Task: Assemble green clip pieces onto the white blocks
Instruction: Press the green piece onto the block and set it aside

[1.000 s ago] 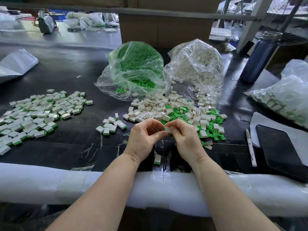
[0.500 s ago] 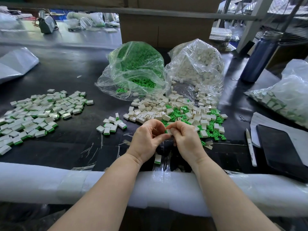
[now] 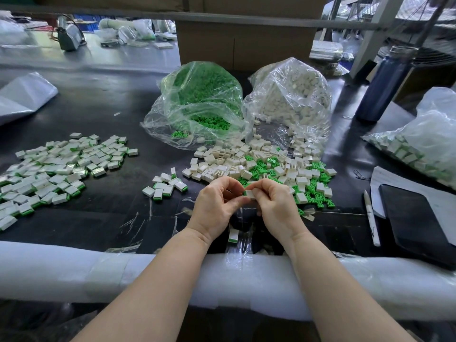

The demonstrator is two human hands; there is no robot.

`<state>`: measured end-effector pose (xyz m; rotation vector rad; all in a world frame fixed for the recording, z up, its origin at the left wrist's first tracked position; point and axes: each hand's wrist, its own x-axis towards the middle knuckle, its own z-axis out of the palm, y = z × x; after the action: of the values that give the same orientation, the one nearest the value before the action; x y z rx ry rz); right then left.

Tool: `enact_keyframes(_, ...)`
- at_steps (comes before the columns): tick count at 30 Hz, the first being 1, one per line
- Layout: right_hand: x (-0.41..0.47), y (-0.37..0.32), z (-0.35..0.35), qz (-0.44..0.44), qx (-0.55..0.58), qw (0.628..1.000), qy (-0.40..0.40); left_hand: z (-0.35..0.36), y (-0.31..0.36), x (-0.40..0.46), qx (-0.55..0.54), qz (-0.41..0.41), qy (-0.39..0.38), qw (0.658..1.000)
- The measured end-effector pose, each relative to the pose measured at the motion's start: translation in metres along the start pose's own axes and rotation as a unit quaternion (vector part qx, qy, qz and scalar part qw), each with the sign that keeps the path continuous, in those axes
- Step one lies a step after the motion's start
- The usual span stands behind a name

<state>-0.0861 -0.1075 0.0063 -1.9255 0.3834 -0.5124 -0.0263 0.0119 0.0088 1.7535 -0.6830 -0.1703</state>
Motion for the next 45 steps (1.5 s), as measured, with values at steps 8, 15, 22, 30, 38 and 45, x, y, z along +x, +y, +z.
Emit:
enact_keyframes(8, -0.0004, -0.0014, -0.0006, 0.01, 0.01, 1.0, -0.004, 0.0001, 0.0003, 0.0012, -0.001, -0.005, -0.021, 1.0)
enact_keyframes(15, -0.0011, -0.0027, -0.0021, 0.014, 0.018, 1.0, -0.006, 0.0012, -0.0017, 0.0001, 0.057, 0.029, -0.029, 0.998)
enact_keyframes(22, -0.002, -0.004, -0.0021, 0.01, 0.025, 1.0, -0.001, 0.0016, -0.0009, -0.0008, 0.086, 0.051, -0.026, 0.995)
enact_keyframes(30, -0.0023, -0.0042, -0.0028, 0.0, 0.021, 1.0, 0.009, 0.0001, 0.0034, -0.0011, 0.03, 0.022, -0.012, 0.999)
enact_keyframes(38, -0.0042, -0.0075, -0.0042, -0.017, 0.023, 1.0, 0.009, -0.0052, 0.0053, 0.0, -0.098, -0.02, 0.039, 0.994)
enact_keyframes(45, -0.0051, -0.0072, -0.0035, -0.024, 0.01, 1.0, 0.008, -0.0054, 0.0037, -0.0009, -0.064, -0.037, 0.049, 0.996)
